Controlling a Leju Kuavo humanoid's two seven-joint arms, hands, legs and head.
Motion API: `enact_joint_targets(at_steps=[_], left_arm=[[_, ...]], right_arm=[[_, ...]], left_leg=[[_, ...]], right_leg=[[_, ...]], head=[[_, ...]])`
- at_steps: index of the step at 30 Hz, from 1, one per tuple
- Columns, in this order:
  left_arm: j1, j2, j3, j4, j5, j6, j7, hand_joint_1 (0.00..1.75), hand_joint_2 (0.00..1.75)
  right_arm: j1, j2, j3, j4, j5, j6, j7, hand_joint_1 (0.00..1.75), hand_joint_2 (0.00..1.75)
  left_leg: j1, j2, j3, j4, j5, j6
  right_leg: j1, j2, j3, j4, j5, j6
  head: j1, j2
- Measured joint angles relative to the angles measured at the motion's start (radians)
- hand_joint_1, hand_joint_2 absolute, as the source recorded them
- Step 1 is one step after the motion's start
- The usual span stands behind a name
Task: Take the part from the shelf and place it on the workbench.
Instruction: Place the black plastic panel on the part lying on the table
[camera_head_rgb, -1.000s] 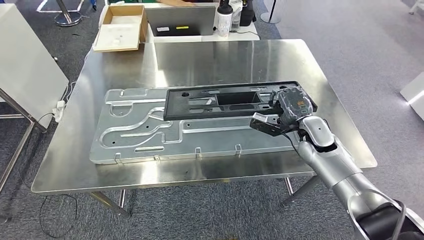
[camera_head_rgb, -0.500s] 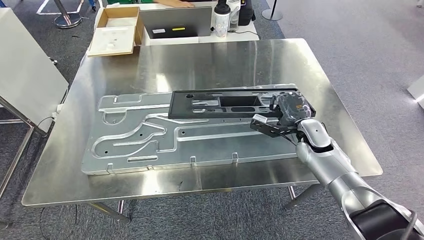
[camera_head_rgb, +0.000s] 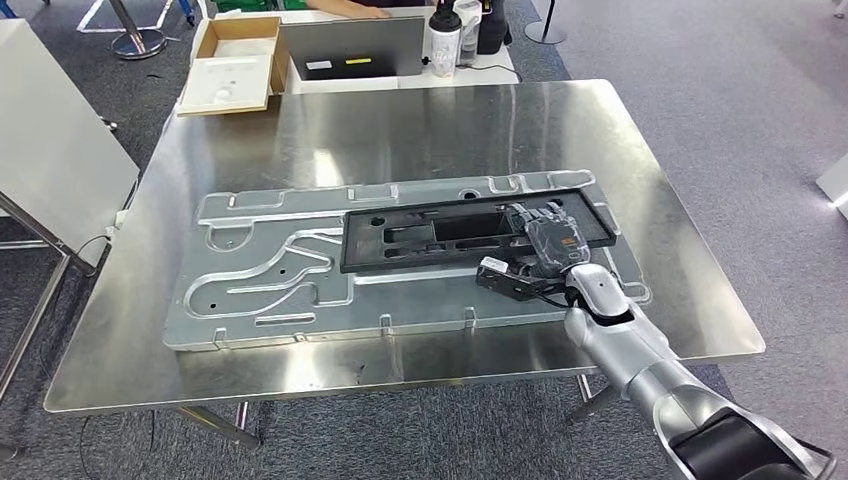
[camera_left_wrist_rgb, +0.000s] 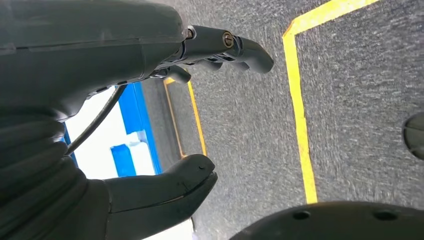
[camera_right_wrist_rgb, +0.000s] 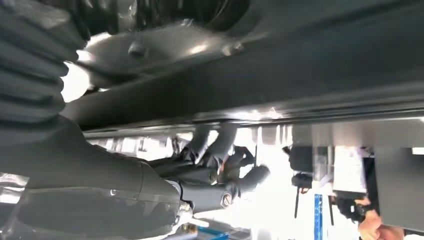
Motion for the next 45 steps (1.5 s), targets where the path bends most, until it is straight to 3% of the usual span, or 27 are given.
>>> enact_joint_targets(at_steps=[2, 15, 26, 36, 40, 43, 45], left_arm=[[0.001, 0.000, 0.005, 0.000, 0.000, -0.004, -0.001, 0.00, 0.00], [0.004, 0.016, 0.011, 0.000, 0.012, -0.025, -0.003, 0.00, 0.00], [0.009, 0.021, 0.011, 0.000, 0.014, -0.025, -0.003, 0.00, 0.00], [0.014, 0.020, 0.013, 0.000, 0.038, -0.014, -0.006, 0.00, 0.00], [0.018, 0.018, 0.018, 0.000, 0.049, -0.003, -0.004, 0.00, 0.00], [0.020, 0.018, 0.019, 0.000, 0.048, 0.000, 0.000, 0.00, 0.00], [0.020, 0.015, 0.019, 0.000, 0.042, 0.000, 0.001, 0.00, 0.00]], right_arm=[[0.001, 0.008, 0.006, 0.008, 0.003, -0.003, 0.000, 0.00, 0.00], [-0.004, 0.083, 0.104, -0.017, 0.052, 0.009, 0.009, 0.00, 0.00], [-0.003, 0.091, 0.146, -0.053, 0.056, 0.007, 0.010, 0.00, 0.00], [0.026, 0.084, 0.220, -0.328, 0.064, 0.025, 0.018, 0.00, 0.00], [0.038, 0.079, 0.249, -0.411, 0.064, 0.029, 0.016, 0.00, 0.00], [0.041, 0.078, 0.282, -0.470, 0.069, 0.028, 0.018, 0.00, 0.00], [0.041, 0.074, 0.304, -0.510, 0.074, 0.028, 0.022, 0.00, 0.00]], left_leg=[[0.000, 0.000, 0.001, 0.000, -0.001, -0.001], [-0.001, 0.002, 0.004, 0.001, -0.003, -0.001], [-0.001, 0.002, 0.003, 0.001, -0.003, -0.001], [-0.004, 0.002, 0.004, 0.006, -0.005, 0.000], [-0.006, 0.002, -0.002, 0.011, -0.008, 0.006], [-0.003, 0.004, 0.000, 0.006, 0.003, 0.016], [0.004, 0.008, 0.004, -0.009, 0.018, 0.026]], right_leg=[[0.000, 0.000, 0.002, 0.000, 0.000, 0.000], [0.000, 0.001, 0.006, -0.001, 0.000, 0.000], [-0.001, 0.001, 0.006, -0.001, 0.000, 0.000], [-0.005, 0.002, 0.005, -0.003, 0.000, 0.001], [-0.008, 0.002, 0.006, -0.004, 0.001, 0.006], [-0.008, 0.003, 0.007, -0.008, 0.006, 0.017], [-0.006, 0.002, -0.007, 0.023, -0.024, 0.023]], head=[[0.000, 0.000], [0.000, 0.000], [0.000, 0.000], [0.000, 0.000], [0.000, 0.000], [0.000, 0.000], [0.000, 0.000]])
